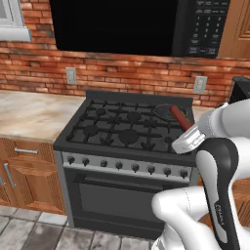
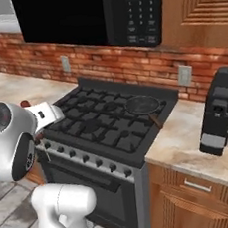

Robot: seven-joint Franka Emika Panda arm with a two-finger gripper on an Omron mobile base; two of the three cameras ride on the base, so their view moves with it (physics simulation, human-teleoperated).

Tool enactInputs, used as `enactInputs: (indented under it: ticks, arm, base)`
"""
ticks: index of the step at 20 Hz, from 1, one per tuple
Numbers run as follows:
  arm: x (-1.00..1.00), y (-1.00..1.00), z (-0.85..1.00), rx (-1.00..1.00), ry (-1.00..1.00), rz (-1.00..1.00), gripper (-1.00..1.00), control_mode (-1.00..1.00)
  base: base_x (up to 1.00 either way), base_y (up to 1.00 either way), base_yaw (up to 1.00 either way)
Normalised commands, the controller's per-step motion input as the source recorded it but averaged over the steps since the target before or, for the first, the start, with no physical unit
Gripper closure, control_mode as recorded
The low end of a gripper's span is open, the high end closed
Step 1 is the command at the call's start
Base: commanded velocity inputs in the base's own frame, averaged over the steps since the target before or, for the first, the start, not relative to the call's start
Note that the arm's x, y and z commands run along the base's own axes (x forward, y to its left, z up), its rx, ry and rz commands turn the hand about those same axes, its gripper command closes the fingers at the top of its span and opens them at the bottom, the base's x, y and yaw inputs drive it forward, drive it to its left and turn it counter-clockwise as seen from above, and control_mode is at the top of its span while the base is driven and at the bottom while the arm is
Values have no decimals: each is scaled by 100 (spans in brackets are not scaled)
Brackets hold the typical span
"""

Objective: Place the cold items (eggplant and lime) from the fridge in one tupperware on the dining counter. Place the warm items (hot dog and kebab skewer) in the stove area in another tupperware.

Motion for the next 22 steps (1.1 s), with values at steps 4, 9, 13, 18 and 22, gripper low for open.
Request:
enactInputs:
  ticks: [4, 9, 13, 18, 22]
  arm:
    - [0, 0, 0, 0, 0, 0, 100, 100]
    - [0, 0, 0, 0, 0, 0, 100, 100]
    - [0, 0, 0, 0, 0, 0, 100, 100]
    - [0, 0, 0, 0, 0, 0, 100, 100]
    - [0, 0, 0, 0, 0, 0, 100, 100]
  base:
    - [-49, -78, 57]
    - [-85, -64, 43]
    - [-90, -52, 41]
    - [-80, -21, 43]
    - [-71, 2, 43]
